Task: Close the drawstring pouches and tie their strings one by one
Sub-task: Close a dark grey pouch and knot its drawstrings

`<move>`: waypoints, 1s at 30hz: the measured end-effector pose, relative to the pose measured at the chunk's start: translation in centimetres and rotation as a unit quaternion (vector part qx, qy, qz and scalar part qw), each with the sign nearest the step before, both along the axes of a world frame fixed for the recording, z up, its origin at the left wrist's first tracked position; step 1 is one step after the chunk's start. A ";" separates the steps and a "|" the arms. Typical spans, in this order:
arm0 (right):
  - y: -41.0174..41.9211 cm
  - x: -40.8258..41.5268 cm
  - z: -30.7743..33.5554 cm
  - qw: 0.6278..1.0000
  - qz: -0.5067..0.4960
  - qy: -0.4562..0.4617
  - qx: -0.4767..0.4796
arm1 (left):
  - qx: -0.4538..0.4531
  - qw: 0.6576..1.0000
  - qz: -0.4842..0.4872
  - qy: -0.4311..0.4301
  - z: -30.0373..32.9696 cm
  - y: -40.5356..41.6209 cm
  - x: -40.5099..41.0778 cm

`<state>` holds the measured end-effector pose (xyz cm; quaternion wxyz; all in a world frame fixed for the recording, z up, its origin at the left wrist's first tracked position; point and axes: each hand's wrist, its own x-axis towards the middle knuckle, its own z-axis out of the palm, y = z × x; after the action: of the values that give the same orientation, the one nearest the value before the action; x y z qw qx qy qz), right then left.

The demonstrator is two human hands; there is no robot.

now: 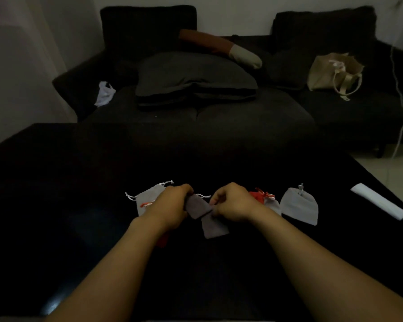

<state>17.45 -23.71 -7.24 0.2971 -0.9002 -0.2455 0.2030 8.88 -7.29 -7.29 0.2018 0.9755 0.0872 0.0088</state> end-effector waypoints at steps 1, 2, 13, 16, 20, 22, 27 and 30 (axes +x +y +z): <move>0.0 0.0 0.3 1.000 0.006 0.019 0.005 | -0.012 1.000 0.005 -0.027 -0.1 -0.1 0.1; 0.0 0.0 0.6 0.999 0.013 0.038 0.009 | -0.023 0.999 0.011 -0.045 0.0 -0.4 0.1; -2.7 -1.6 9.2 0.847 -0.032 0.374 0.377 | -0.158 0.906 0.010 -0.393 5.7 -4.1 1.1; -2.4 -1.4 9.4 0.809 -0.079 0.375 0.447 | -0.177 0.883 -0.015 -0.434 6.7 -4.7 1.1; -2.0 -0.7 9.1 0.783 -0.153 0.308 0.519 | -0.293 0.868 0.070 -0.395 8.2 -5.3 1.9; -2.2 0.0 9.1 0.765 -0.167 0.297 0.546 | -0.465 0.822 0.129 -0.303 8.7 -5.5 2.6; -2.5 0.6 9.6 0.767 -0.180 0.226 0.572 | -0.786 0.598 0.088 -0.127 10.3 -6.3 2.9; -2.1 0.0 10.0 0.774 -0.166 0.205 0.576 | -0.759 0.625 0.077 -0.168 10.3 -7.5 3.1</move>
<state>17.44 -25.84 2.77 0.8320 -0.5248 -0.0968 0.1512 12.00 -14.83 3.02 0.8801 0.4481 0.1027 0.1189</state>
